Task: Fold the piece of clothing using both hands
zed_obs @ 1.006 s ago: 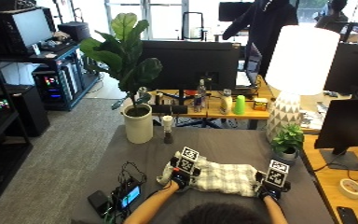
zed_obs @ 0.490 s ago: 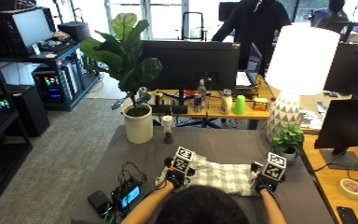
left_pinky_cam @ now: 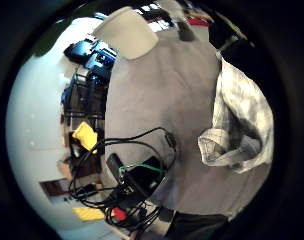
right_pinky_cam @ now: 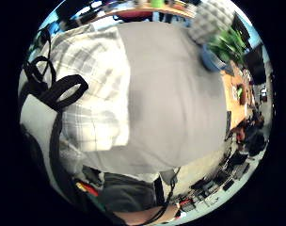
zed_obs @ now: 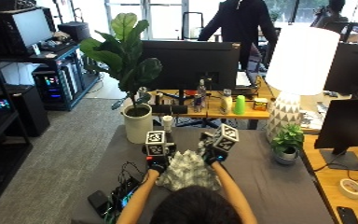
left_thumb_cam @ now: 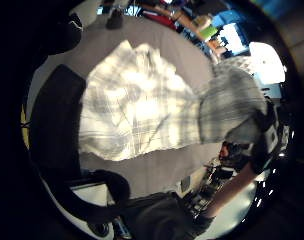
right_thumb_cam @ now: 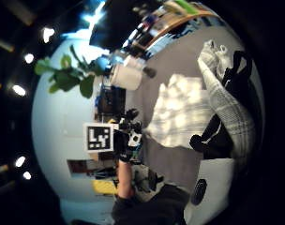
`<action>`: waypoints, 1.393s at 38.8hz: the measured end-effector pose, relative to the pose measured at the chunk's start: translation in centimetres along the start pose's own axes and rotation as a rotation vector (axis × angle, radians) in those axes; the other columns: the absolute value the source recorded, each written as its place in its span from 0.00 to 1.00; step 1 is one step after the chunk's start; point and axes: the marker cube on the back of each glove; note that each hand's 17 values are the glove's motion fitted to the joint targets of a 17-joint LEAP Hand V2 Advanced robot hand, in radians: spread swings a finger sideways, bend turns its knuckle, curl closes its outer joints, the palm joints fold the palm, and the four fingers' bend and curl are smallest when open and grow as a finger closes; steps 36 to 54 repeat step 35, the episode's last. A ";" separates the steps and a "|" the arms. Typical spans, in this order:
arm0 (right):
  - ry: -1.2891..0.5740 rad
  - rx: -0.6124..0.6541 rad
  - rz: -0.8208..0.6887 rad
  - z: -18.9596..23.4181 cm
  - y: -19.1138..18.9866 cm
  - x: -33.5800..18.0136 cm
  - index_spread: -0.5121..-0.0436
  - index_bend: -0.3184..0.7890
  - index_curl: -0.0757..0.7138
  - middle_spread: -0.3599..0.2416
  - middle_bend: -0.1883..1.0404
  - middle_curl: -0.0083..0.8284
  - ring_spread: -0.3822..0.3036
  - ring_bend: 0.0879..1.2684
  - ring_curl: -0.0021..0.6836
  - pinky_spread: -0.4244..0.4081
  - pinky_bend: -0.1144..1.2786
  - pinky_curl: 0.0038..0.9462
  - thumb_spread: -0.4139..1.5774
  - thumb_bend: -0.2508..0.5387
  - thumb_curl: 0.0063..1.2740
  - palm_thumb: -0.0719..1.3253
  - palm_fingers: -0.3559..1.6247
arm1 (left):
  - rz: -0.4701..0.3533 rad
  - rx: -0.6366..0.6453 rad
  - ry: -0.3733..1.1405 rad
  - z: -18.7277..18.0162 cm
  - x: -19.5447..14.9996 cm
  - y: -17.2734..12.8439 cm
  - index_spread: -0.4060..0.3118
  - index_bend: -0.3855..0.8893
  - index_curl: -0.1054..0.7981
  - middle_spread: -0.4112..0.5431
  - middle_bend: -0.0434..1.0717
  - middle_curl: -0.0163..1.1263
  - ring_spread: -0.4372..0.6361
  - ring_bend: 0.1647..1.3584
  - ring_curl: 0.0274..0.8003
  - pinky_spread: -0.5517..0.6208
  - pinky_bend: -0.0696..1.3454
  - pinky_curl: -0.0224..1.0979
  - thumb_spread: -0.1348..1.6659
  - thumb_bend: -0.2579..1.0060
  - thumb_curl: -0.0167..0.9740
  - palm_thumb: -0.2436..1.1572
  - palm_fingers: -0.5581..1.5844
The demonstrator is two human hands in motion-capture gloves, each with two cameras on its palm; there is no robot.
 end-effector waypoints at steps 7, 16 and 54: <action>-0.058 -0.143 -0.191 10.4 4.5 -14.7 0.64 0.41 0.52 0.36 0.52 0.63 0.22 0.48 0.69 0.19 0.57 0.50 0.43 0.29 0.48 0.81 0.81 | -0.097 0.083 0.241 -1.1 -3.9 -2.1 0.35 0.45 0.61 0.32 0.19 0.32 0.33 0.25 0.42 0.56 0.18 0.29 0.88 0.23 0.20 0.31 0.56; -0.331 -0.337 -0.203 14.6 7.1 -17.5 0.68 0.31 0.44 0.38 0.51 0.63 0.22 0.52 0.72 0.19 0.61 0.51 0.42 0.28 0.51 0.79 0.73 | -0.133 0.150 0.326 -2.7 -6.0 -1.4 0.34 0.44 0.60 0.30 0.18 0.32 0.30 0.25 0.43 0.49 0.19 0.31 0.94 0.27 0.20 0.37 0.60; -0.467 0.006 -0.259 -0.3 0.4 -7.2 0.72 0.34 0.31 0.51 0.41 0.58 0.34 0.54 0.69 0.27 0.59 0.47 0.73 0.30 0.45 0.67 0.73 | -0.131 0.118 0.238 -2.5 -5.0 -1.3 0.35 0.44 0.59 0.31 0.18 0.32 0.30 0.24 0.44 0.48 0.18 0.33 0.95 0.30 0.19 0.38 0.60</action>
